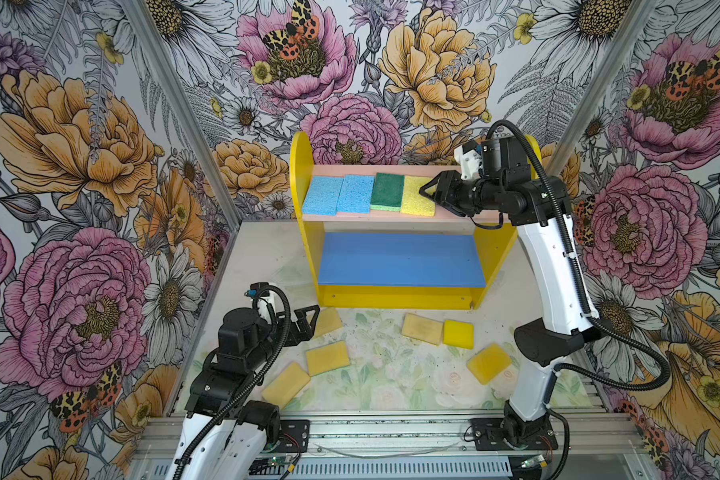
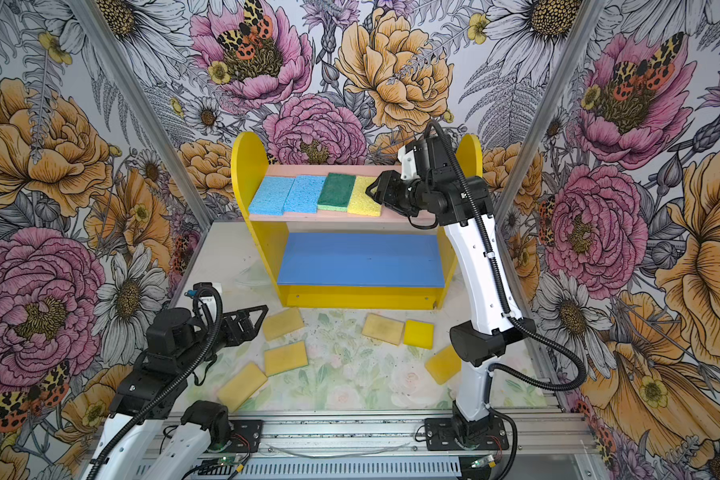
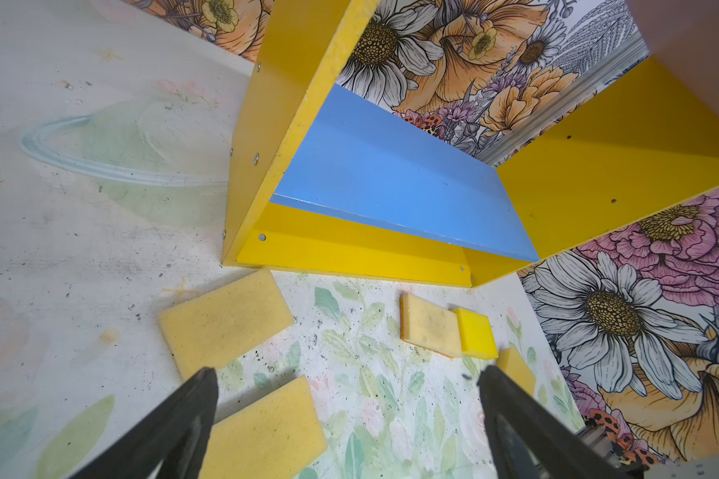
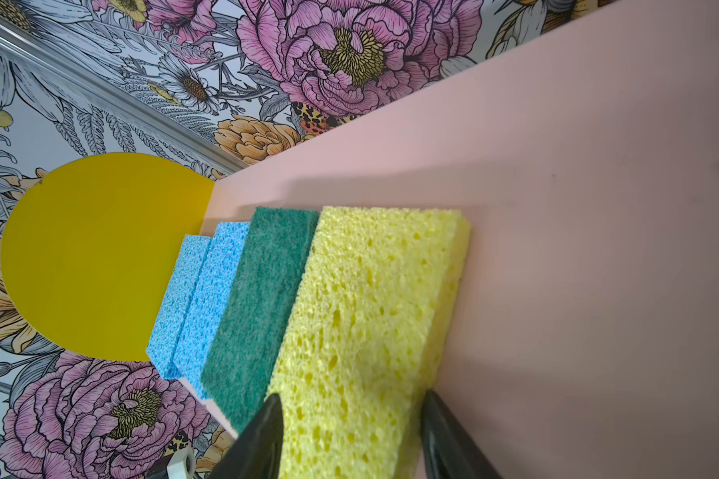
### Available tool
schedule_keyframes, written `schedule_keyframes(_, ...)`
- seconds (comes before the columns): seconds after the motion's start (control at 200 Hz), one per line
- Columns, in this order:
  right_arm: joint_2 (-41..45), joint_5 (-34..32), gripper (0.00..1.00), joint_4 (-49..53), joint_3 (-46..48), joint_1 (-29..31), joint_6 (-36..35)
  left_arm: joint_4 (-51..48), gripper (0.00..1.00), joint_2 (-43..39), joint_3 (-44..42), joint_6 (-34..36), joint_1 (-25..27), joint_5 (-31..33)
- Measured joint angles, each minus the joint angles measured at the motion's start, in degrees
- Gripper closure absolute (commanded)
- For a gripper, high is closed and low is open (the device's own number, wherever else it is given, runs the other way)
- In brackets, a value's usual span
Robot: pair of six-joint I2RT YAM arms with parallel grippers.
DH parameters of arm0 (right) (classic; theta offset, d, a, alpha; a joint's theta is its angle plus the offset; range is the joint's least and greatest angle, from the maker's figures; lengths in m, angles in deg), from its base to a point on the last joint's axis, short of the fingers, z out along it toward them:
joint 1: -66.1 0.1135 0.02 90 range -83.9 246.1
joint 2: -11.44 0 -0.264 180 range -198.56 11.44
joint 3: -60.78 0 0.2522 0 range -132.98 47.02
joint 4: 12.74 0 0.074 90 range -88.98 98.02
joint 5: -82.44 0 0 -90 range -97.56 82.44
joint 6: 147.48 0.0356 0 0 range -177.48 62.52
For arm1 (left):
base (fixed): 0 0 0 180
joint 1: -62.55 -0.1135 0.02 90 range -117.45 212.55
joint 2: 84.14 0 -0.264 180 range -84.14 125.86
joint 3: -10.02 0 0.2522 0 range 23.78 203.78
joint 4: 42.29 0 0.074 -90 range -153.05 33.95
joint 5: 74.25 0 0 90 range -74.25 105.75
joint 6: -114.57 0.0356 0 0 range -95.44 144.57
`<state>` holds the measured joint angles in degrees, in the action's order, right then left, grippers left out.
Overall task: Place and organize the cleaning sponges onto the shelf
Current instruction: 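Lower the yellow sponge flat beside the green sponge and open the right gripper, then withdraw the right gripper from the shelf down toward the table sponges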
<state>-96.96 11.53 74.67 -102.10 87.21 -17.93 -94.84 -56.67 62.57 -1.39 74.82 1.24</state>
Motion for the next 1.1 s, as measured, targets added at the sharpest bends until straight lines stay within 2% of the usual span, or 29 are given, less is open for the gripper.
schedule_keyframes(0.38, 0.4, -1.9, 0.43, 0.2, 0.1, 0.0, -0.2, 0.0, 0.01, -0.1, 0.0, 0.0, 0.2, 0.0)
schedule_keyframes(0.685, 4.1, -4.5, 0.42, 0.9, 2.1, 1.8, -0.2, 0.0, 0.01, -0.6, 0.0, 0.0, 0.6, 0.2)
schedule_keyframes(0.92, 10.4, -7.5, 0.39, 0.7, 6.2, 9.7, -2.1, 0.0, 0.01, -0.5, 0.0, 0.0, 0.7, 0.1)
schedule_keyframes(1.101, 17.1, -9.5, 0.38, -1.0, 15.6, 18.3, -3.4, 0.0, 0.01, 0.4, 0.0, 0.0, 0.7, 0.1)
